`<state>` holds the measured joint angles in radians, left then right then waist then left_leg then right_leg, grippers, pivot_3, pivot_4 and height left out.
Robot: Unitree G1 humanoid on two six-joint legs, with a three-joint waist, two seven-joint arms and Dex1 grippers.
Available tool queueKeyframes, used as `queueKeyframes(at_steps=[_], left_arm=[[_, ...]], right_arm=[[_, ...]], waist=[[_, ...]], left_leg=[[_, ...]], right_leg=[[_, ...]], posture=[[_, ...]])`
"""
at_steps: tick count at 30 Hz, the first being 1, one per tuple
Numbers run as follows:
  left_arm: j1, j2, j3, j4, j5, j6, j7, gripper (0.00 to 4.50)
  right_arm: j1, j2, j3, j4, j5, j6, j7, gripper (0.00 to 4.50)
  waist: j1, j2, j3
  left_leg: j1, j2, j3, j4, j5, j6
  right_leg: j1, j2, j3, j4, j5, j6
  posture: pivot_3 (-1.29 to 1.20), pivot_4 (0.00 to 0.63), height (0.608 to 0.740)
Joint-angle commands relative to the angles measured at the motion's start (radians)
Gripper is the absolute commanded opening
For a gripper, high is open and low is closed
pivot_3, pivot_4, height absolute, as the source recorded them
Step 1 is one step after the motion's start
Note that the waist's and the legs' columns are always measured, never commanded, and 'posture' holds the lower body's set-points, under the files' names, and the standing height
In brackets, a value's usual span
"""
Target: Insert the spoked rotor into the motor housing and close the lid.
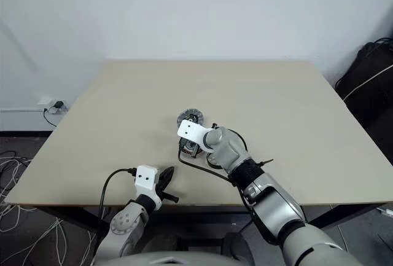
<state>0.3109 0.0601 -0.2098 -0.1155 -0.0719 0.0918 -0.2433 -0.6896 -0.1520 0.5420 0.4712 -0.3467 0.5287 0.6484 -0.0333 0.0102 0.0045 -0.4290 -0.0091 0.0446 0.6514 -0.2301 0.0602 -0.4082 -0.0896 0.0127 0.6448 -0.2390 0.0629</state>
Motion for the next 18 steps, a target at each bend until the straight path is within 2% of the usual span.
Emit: queueKeyframes(at_steps=[1,18], left_arm=[[-0.010,-0.007,-0.007,-0.007,-0.004,-0.024,-0.004,0.00],[-0.006,-0.010,-0.011,-0.002,-0.004,-0.025,-0.003,0.00]], right_arm=[[-0.035,-0.005,-0.012,-0.006,0.000,-0.001,0.013,0.01],[-0.052,0.013,-0.030,0.046,0.020,0.005,0.029,0.01]], waist=[[0.000,0.000,0.000],[0.000,0.000,0.000]], left_leg=[[0.000,0.000,0.000,0.000,0.000,0.000],[0.000,0.000,0.000,0.000,0.000,0.000]], right_leg=[[0.000,0.000,0.000,0.000,0.000,0.000],[0.000,0.000,0.000,0.000,0.000,0.000]], posture=[[0.00,0.000,0.740],[0.00,0.000,0.740]])
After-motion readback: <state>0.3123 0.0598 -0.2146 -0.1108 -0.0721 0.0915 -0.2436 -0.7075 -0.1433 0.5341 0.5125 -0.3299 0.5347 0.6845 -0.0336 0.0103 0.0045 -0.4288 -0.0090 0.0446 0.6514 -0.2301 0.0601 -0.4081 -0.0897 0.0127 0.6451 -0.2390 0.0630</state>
